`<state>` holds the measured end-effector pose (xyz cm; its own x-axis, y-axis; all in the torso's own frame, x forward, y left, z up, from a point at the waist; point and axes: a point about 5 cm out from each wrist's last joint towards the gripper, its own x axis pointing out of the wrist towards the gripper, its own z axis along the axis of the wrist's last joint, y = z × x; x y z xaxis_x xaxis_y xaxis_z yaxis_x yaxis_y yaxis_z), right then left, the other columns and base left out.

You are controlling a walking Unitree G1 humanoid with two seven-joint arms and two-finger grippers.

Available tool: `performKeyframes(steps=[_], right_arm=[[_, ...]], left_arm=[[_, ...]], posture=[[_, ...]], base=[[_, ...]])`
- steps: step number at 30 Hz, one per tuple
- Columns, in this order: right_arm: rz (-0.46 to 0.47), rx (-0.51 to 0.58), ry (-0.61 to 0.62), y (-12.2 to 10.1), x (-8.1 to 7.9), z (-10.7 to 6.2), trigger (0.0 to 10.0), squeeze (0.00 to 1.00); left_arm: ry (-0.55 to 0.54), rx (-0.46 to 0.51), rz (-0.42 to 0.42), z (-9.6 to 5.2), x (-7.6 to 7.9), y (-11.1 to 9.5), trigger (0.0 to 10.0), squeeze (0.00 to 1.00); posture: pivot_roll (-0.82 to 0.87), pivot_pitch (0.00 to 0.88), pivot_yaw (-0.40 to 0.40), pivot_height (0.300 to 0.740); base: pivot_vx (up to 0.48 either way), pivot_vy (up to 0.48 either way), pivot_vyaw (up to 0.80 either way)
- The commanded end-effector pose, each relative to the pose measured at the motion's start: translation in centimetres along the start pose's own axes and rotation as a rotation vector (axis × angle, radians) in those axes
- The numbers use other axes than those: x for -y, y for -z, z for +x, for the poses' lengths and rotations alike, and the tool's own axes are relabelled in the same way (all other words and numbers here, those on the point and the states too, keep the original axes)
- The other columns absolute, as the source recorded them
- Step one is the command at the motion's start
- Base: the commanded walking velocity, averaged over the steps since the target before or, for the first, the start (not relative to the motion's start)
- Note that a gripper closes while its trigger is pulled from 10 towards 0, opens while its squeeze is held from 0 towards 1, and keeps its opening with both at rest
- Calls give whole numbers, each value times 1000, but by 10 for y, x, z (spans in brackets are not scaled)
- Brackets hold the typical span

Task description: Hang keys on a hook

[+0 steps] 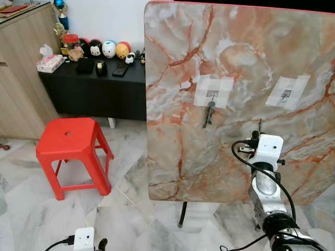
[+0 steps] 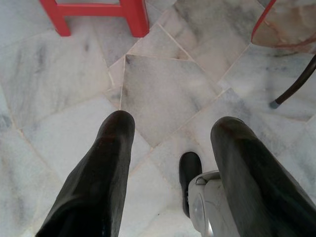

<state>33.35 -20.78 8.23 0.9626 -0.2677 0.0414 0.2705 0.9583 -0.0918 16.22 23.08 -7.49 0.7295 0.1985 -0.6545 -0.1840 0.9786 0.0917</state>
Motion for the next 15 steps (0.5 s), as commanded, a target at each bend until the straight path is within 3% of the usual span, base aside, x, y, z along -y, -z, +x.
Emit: performKeyframes(steps=[1,8,15], right_arm=[[20,29,7,-13,2,10,10000,0],[23,6,-17,-17,-4,16,10000,0],[27,-71,-35,6,-10,0,10000,0]], left_arm=[[15,-9,12,-1,2,3,10000,0],[13,-8,6,-1,2,2,10000,0],[13,-22,1,-2,3,7,10000,0]], posture=[[12,0,-77,740],[12,0,-79,740],[14,0,-81,740]], base=[[0,0,0],[0,0,0],[0,0,0]])
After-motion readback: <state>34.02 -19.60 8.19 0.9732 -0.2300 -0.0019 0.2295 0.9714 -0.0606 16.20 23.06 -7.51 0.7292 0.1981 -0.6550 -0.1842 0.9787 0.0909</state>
